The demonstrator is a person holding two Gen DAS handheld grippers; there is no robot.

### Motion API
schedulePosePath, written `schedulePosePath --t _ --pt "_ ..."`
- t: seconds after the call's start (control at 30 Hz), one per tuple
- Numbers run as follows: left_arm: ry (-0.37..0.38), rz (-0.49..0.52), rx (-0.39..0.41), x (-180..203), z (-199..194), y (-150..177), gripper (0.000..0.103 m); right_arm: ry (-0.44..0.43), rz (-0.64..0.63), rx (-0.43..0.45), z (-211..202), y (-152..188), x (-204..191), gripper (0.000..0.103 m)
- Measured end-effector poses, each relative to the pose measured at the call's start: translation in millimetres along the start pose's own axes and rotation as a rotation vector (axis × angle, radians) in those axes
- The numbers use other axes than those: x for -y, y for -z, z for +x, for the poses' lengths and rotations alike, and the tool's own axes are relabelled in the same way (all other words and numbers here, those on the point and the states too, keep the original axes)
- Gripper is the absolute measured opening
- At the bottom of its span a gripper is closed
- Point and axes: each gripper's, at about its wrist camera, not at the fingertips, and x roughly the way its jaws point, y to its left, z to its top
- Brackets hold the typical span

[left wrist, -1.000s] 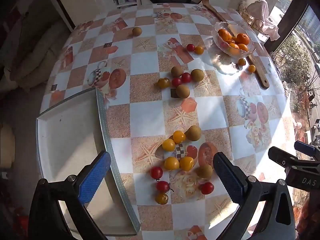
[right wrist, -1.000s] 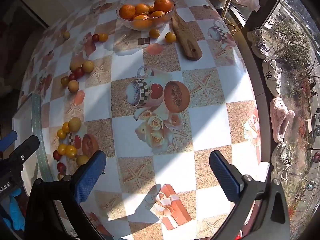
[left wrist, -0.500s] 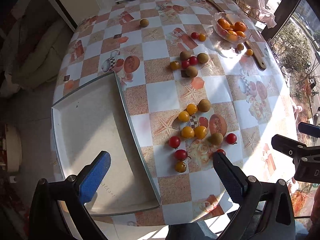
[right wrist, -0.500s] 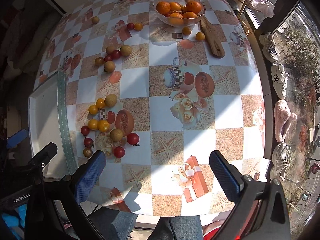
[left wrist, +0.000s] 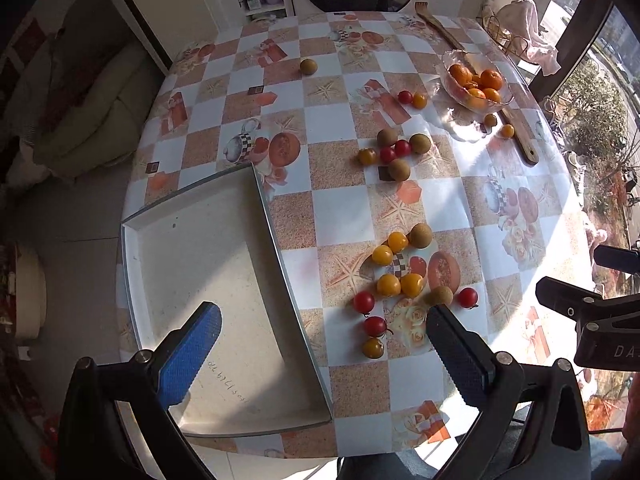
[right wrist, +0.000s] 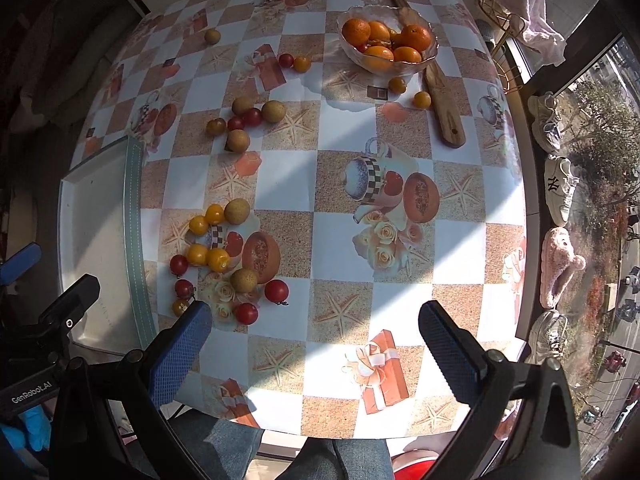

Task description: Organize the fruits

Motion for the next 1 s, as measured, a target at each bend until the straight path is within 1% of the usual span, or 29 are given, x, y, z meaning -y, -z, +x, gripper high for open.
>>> schedulePosePath --t 1.0 --pt "-0.002 -0.007 0.003 2.8 0.0 0.9 0.103 0.008 -0.014 0.010 -3.1 -4.7 -0.1 0.103"
